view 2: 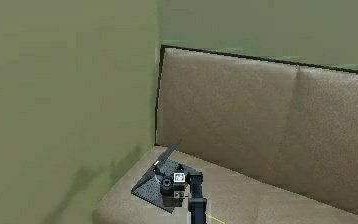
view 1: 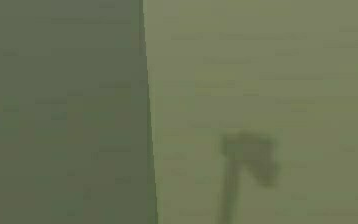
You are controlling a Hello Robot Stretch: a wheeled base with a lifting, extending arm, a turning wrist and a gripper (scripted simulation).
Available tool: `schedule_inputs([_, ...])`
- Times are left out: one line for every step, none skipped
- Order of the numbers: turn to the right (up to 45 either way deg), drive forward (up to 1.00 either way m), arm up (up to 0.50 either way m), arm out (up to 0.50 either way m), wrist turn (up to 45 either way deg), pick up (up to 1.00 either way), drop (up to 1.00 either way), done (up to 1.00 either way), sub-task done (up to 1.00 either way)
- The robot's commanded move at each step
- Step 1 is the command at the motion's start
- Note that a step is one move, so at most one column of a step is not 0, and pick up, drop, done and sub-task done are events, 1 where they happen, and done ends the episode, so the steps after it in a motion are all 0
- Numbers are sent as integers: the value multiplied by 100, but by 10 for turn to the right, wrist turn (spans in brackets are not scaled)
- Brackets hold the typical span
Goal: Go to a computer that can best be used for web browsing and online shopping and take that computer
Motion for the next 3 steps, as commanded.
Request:
schedule_inputs([0,0,-30,0,0,0,0,0,0])
schedule_inputs([0,0,0,0,0,100,0,0,0])
schedule_inputs([0,0,10,0,0,0,0,0,0])
